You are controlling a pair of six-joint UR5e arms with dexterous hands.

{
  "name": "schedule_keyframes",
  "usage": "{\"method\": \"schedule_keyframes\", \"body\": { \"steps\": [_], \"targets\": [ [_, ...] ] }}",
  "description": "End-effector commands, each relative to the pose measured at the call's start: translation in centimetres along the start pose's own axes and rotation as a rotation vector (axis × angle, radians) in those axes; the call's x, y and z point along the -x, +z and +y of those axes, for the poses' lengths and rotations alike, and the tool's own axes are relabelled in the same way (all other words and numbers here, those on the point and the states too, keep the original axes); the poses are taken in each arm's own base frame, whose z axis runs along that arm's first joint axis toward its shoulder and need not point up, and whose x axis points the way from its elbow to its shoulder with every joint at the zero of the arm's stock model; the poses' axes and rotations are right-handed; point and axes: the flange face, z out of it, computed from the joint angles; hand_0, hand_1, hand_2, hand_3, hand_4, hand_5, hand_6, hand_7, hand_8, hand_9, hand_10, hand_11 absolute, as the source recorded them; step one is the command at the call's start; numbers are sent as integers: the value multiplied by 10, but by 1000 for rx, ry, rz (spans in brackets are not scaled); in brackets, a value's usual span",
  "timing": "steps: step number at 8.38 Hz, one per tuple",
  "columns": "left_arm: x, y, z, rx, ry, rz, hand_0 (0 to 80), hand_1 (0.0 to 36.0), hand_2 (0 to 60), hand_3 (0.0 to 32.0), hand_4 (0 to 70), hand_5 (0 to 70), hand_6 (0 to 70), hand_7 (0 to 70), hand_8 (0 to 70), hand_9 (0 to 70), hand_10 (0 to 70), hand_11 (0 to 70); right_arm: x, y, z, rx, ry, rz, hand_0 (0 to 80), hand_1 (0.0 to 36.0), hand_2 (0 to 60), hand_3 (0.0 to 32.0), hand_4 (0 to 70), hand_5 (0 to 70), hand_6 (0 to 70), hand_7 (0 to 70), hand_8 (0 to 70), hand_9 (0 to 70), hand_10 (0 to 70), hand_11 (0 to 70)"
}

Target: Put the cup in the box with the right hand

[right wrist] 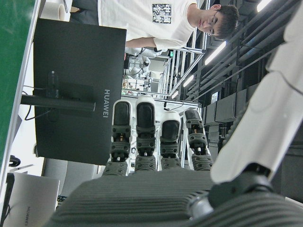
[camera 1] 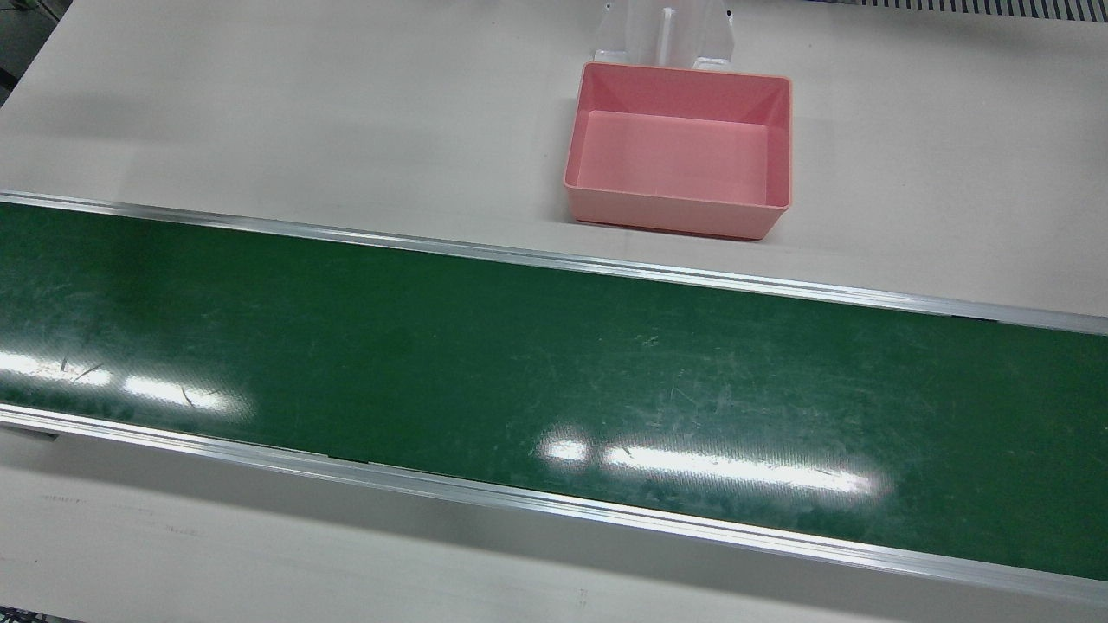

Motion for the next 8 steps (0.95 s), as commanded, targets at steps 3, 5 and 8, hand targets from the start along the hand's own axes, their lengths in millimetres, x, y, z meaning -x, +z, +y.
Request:
{"method": "schedule_keyframes", "body": {
  "steps": [3, 5, 8],
  "targets": [
    [0, 0, 2, 3, 1, 0, 0, 0, 0, 0, 0, 0, 0, 0, 0, 0, 0, 0, 11, -1, -44, -36, 22, -42, 490, 5, 0, 0, 28, 98, 256, 700, 379, 639, 285, 422],
    [0, 0, 2, 2, 0, 0, 0, 0, 0, 0, 0, 0, 0, 0, 0, 0, 0, 0, 8, 3, -36, -19, 25, -34, 500, 17, 0, 0, 32, 95, 263, 700, 358, 613, 252, 380],
    [0, 0, 2, 2, 0, 0, 0, 0, 0, 0, 0, 0, 0, 0, 0, 0, 0, 0, 9, 12, -12, 20, 10, -34, 505, 49, 0, 0, 110, 91, 281, 700, 348, 596, 237, 356]
  ]
}}
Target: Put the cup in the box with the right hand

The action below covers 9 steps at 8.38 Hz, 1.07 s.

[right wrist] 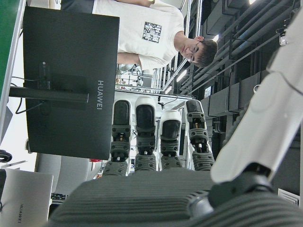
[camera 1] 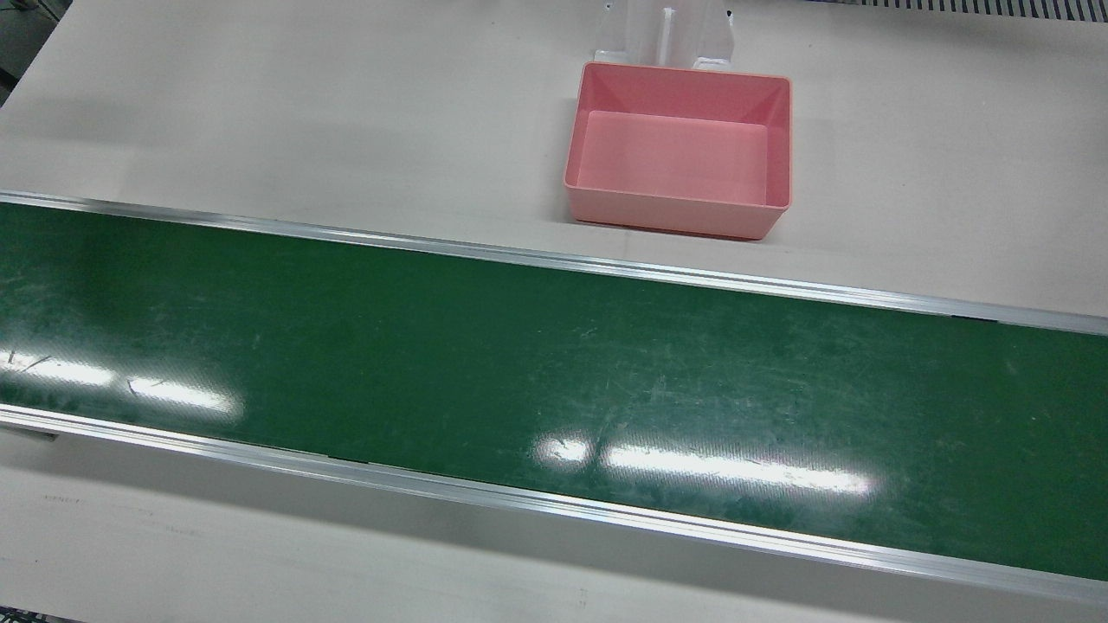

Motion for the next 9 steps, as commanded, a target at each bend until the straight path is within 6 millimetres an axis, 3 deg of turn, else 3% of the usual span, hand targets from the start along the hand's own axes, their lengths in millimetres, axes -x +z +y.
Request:
{"method": "schedule_keyframes", "body": {
  "steps": [1, 3, 5, 6, 7, 8, 9],
  "targets": [
    [0, 0, 0, -1, 0, 0, 0, 0, 0, 0, 0, 0, 0, 0, 0, 0, 0, 0, 0, 3, 8, 0, -16, -1, 498, 67, 0, 0, 131, 89, 292, 700, 352, 599, 235, 353],
    [0, 0, 0, -1, 0, 0, 0, 0, 0, 0, 0, 0, 0, 0, 0, 0, 0, 0, -1, 7, 13, 2, -46, -10, 488, 80, 0, 0, 123, 88, 297, 700, 363, 611, 225, 338],
    [0, 0, 0, -1, 0, 0, 0, 0, 0, 0, 0, 0, 0, 0, 0, 0, 0, 0, -15, 49, 31, -30, -42, -31, 484, 78, 0, 0, 133, 88, 305, 700, 371, 618, 236, 353],
    [0, 0, 0, -1, 0, 0, 0, 0, 0, 0, 0, 0, 0, 0, 0, 0, 0, 0, -46, 81, 50, -26, -30, -6, 481, 100, 24, 0, 150, 86, 313, 700, 378, 625, 232, 346],
    [0, 0, 0, -1, 0, 0, 0, 0, 0, 0, 0, 0, 0, 0, 0, 0, 0, 0, -84, 118, 82, 6, -10, -6, 469, 128, 133, 0, 154, 79, 306, 700, 369, 616, 196, 293],
    [0, 0, 1, 1, 0, 0, 0, 0, 0, 0, 0, 0, 0, 0, 0, 0, 0, 0, -127, 144, 110, 8, 9, -1, 464, 148, 217, 0, 133, 79, 306, 700, 367, 613, 194, 290],
    [0, 0, 1, 1, 0, 0, 0, 0, 0, 0, 0, 0, 0, 0, 0, 0, 0, 0, -165, 156, 141, 12, 8, 19, 468, 163, 235, 0, 129, 80, 307, 700, 356, 599, 188, 283]
  ]
}}
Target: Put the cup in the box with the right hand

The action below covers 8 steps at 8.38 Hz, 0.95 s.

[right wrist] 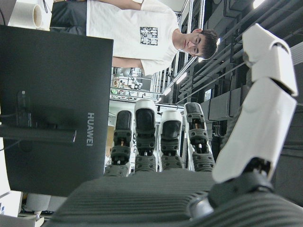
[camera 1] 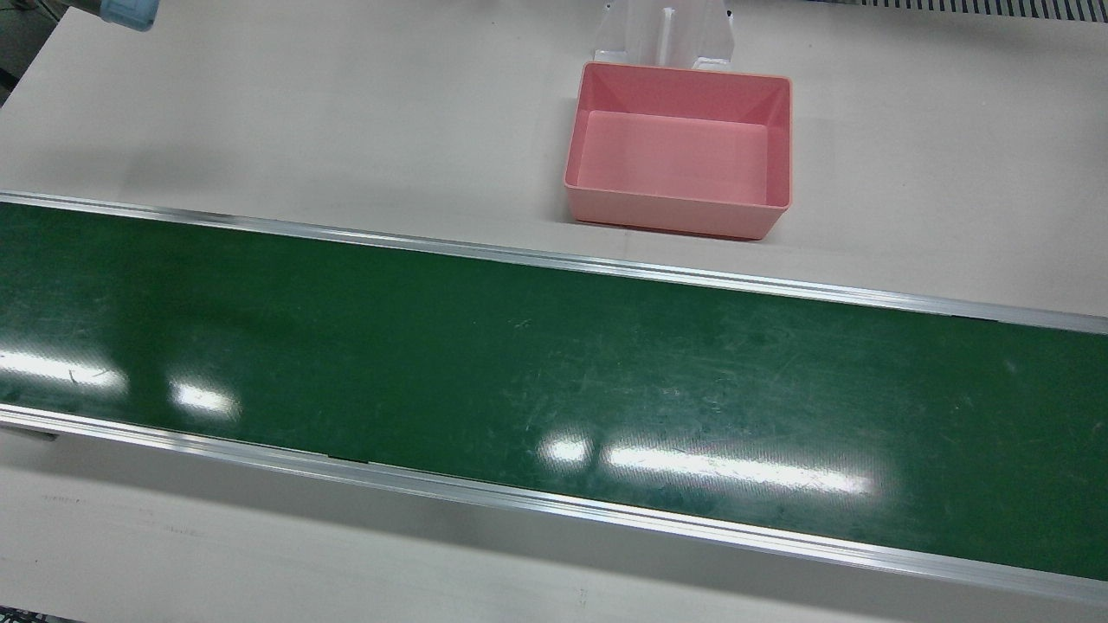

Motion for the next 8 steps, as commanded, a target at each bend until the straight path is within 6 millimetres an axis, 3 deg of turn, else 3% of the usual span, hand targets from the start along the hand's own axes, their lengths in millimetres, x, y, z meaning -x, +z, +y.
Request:
{"method": "schedule_keyframes", "body": {
  "steps": [1, 3, 6, 8],
  "targets": [
    [0, 0, 1, 1, 0, 0, 0, 0, 0, 0, 0, 0, 0, 0, 0, 0, 0, 0, -118, 37, 99, 19, 11, 15, 470, 170, 241, 0, 141, 81, 310, 700, 350, 592, 182, 274],
    [0, 0, 2, -1, 0, 1, 0, 0, 0, 0, 0, 0, 0, 0, 0, 0, 0, 0, -185, 11, 137, 11, 41, -15, 480, 186, 252, 0, 152, 83, 317, 700, 345, 584, 180, 273],
    [0, 0, 2, -1, 0, 1, 0, 0, 0, 0, 0, 0, 0, 0, 0, 0, 0, 0, -220, 40, 201, 26, -27, -56, 496, 208, 274, 0, 201, 84, 327, 700, 330, 562, 164, 250],
    [0, 0, 2, -1, 0, 0, 0, 0, 0, 0, 0, 0, 0, 0, 0, 0, 0, 0, -264, 55, 234, 30, -42, -94, 499, 205, 276, 0, 282, 80, 335, 700, 339, 571, 167, 253]
  ]
}}
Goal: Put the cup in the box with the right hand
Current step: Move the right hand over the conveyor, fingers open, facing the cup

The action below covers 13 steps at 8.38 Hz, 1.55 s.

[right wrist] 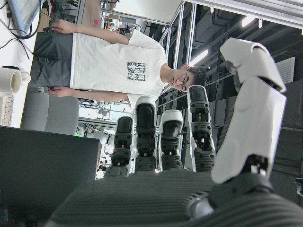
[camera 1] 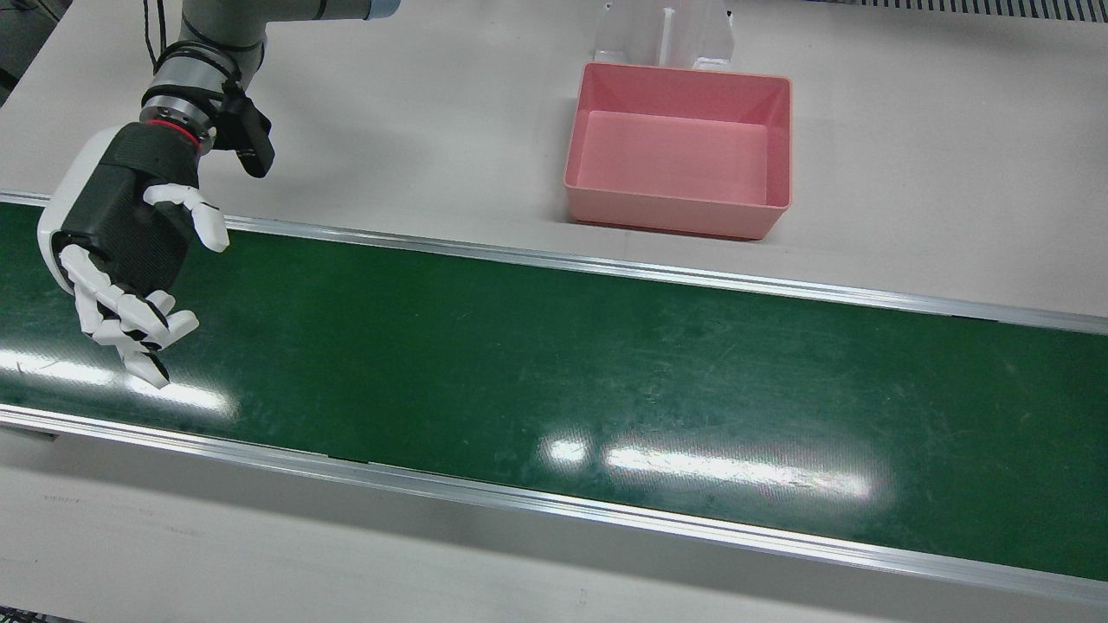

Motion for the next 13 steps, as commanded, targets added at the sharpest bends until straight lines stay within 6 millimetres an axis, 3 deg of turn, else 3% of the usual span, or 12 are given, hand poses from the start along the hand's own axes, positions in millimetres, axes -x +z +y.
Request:
{"method": "schedule_keyframes", "body": {
  "steps": [1, 2, 3, 4, 6, 8, 9, 11, 13],
  "targets": [
    [0, 0, 0, 0, 0, -1, 0, 0, 0, 0, 0, 0, 0, 0, 0, 0, 0, 0, -81, 33, 56, 3, -22, -15, 498, 202, 278, 0, 320, 78, 334, 700, 339, 571, 169, 254],
    [0, 0, 0, -2, 0, -1, 0, 0, 0, 0, 0, 0, 0, 0, 0, 0, 0, 0, -118, 43, 68, 0, -25, 12, 499, 198, 265, 0, 335, 77, 335, 700, 340, 572, 171, 257],
    [0, 0, 0, 0, 0, -1, 0, 0, 0, 0, 0, 0, 0, 0, 0, 0, 0, 0, -138, 44, 80, 4, -17, 32, 500, 191, 245, 0, 360, 74, 335, 700, 343, 575, 171, 256],
    [0, 0, 0, -2, 0, 1, 0, 0, 0, 0, 0, 0, 0, 0, 0, 0, 0, 0, -143, 41, 83, 7, -12, 41, 499, 185, 224, 0, 357, 74, 334, 700, 343, 576, 171, 257],
    [0, 0, 0, 0, 0, -1, 0, 0, 0, 0, 0, 0, 0, 0, 0, 0, 0, 0, -147, 29, 78, 2, -15, 61, 512, 196, 224, 0, 383, 76, 335, 700, 342, 574, 169, 253],
    [0, 0, -1, 0, 0, -1, 0, 0, 0, 0, 0, 0, 0, 0, 0, 0, 0, 0, -149, 12, 46, -25, -45, 85, 512, 199, 212, 0, 361, 75, 332, 700, 333, 564, 152, 230],
    [0, 0, -1, 0, 0, -1, 0, 0, 0, 0, 0, 0, 0, 0, 0, 0, 0, 0, -147, 6, 33, -38, -44, 92, 499, 177, 185, 0, 344, 70, 330, 700, 330, 562, 153, 230],
    [0, 0, -1, 1, 0, -1, 0, 0, 0, 0, 0, 0, 0, 0, 0, 0, 0, 0, -131, -10, 19, -45, -1, 104, 473, 114, 60, 0, 303, 57, 324, 700, 323, 556, 150, 221],
    [0, 0, -1, 1, 0, -1, 0, 0, 0, 0, 0, 0, 0, 0, 0, 0, 0, 0, -119, -19, 14, -46, -4, 111, 463, 90, 17, 0, 292, 51, 321, 700, 318, 553, 143, 209]
  ]
}}
